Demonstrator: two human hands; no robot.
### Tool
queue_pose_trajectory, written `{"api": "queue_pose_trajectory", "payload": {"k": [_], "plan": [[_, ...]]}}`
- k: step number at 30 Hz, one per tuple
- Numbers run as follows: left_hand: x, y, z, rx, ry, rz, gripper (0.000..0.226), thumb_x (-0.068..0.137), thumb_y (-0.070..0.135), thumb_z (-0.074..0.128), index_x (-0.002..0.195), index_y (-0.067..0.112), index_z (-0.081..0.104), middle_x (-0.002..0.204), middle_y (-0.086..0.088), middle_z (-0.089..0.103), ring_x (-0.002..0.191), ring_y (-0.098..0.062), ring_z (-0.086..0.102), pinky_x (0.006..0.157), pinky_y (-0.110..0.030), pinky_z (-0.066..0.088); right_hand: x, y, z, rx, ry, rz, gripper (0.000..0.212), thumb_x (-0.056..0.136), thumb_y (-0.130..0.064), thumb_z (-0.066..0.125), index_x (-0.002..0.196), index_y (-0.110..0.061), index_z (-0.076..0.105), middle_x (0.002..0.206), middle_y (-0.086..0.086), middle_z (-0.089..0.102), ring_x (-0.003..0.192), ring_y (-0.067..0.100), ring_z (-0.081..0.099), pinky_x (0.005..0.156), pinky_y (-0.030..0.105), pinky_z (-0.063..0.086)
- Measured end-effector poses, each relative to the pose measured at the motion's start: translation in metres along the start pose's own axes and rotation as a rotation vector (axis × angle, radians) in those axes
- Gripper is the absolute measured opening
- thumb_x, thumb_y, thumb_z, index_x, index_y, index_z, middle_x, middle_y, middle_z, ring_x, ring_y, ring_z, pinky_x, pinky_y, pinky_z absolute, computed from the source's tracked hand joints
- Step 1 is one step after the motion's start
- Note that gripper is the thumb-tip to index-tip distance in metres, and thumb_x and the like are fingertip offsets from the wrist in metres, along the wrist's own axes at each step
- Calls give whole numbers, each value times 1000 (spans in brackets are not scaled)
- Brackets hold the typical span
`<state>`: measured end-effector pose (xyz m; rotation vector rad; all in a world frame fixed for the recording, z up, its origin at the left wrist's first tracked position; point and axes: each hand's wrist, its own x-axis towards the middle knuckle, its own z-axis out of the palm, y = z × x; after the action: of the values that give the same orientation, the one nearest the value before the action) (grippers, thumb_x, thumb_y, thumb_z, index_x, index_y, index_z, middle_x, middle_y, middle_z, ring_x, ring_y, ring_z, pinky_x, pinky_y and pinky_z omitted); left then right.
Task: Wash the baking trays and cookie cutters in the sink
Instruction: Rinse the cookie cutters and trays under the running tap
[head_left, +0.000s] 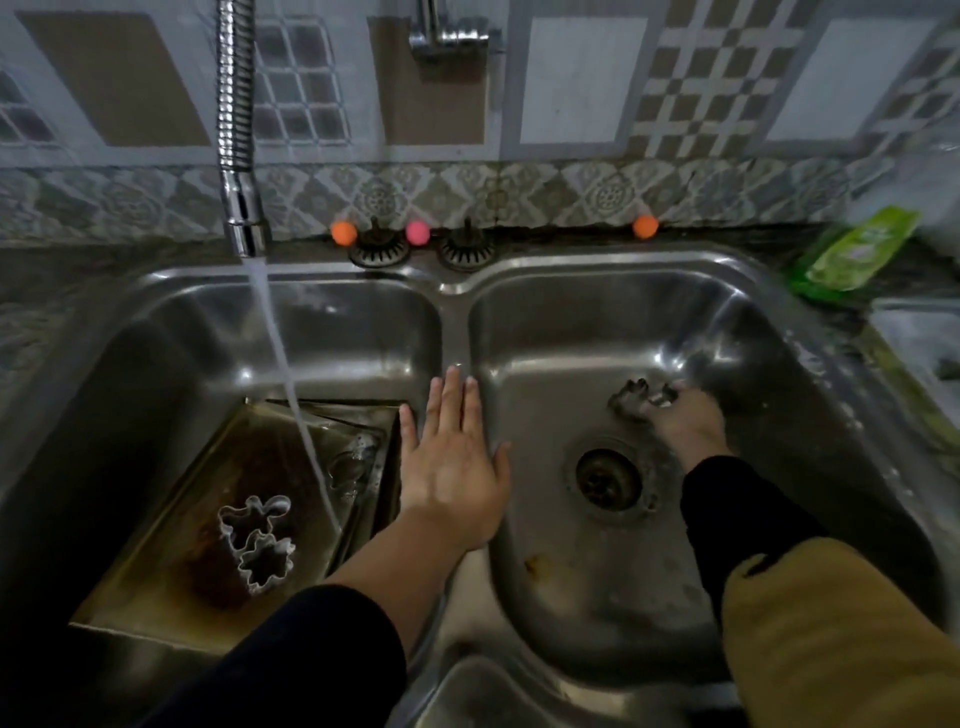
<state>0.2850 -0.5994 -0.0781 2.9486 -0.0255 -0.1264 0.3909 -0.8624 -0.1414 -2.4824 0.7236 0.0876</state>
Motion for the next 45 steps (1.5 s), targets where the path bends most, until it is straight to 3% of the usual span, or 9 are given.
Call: {"api": "queue_pose_trajectory", "payload": {"k": [4, 15, 20, 27, 30, 34, 37, 40, 45], "plan": [[0, 0, -3, -16, -17, 9, 72, 99, 51, 20, 151, 14, -14, 158, -2, -24, 145, -18, -23, 119, -46, -10, -36, -12, -9, -41, -16, -103, 39, 82, -26, 71, 116, -8, 63, 128, 14, 60, 120, 29, 53, 101, 31, 40], [-19, -52, -15, -43, -111, 263, 64, 101, 49, 14, 154, 18, -4, 161, 2, -11, 147, -12, -12, 119, -43, -7, -171, -110, -13, -75, -133, -463, 36, 89, -31, 62, 125, -31, 57, 135, -4, 53, 122, 19, 51, 97, 29, 41], [-48, -124, -21, 19, -243, 122, 65, 100, 42, 31, 154, 21, 1, 161, 4, -9, 147, -14, -11, 120, -46, -3, -230, -145, 18, -176, -89, -774, 35, 90, -30, 59, 125, -28, 58, 129, -3, 48, 125, 19, 38, 107, 34, 33], [-69, -207, -31, -12, -463, -71, 63, 96, 34, 48, 152, 37, 18, 161, 8, 4, 148, -15, 3, 120, -44, 7, -291, -174, 101, -300, -643, -969, 31, 86, -25, 67, 117, -22, 65, 122, 2, 57, 116, 21, 51, 99, 37, 42], [-71, -221, -30, -18, -463, -76, 61, 96, 32, 47, 151, 37, 21, 161, 11, 7, 147, -15, 8, 119, -43, 13, -303, -180, 121, -423, -728, -940, 44, 82, -36, 71, 119, -14, 61, 127, 5, 51, 116, 25, 50, 98, 40, 44], [-68, -226, -28, -103, -449, -112, 55, 97, 23, 42, 150, 34, 28, 160, 11, 12, 146, -15, 14, 116, -42, 18, -302, -180, 128, -378, -744, -836, 19, 90, -23, 62, 105, -12, 63, 116, 6, 53, 105, 23, 54, 94, 42, 46], [-67, -222, -31, -248, -305, -153, 45, 99, 28, 38, 144, 34, 39, 155, 9, 28, 143, -14, 25, 115, -42, 20, -290, -187, 116, -179, -736, -700, 12, 95, -30, 53, 93, -23, 63, 112, 1, 51, 102, 15, 52, 84, 29, 43], [-58, -206, -34, -564, -140, -238, 39, 101, 36, 34, 139, 36, 46, 144, 6, 46, 132, -17, 42, 111, -41, 31, -275, -195, 98, 138, -648, -429, 14, 96, -31, 53, 96, -26, 66, 102, -1, 62, 88, 13, 58, 67, 24, 44], [-51, -164, -47, -1351, -261, -464, 31, 101, 41, 38, 123, 30, 56, 115, -9, 65, 102, -26, 64, 87, -41, 54, -261, -185, 87, 444, -701, -237, 22, 96, -19, 54, 113, -21, 67, 99, 2, 69, 82, 13, 64, 68, 25, 48]]}}
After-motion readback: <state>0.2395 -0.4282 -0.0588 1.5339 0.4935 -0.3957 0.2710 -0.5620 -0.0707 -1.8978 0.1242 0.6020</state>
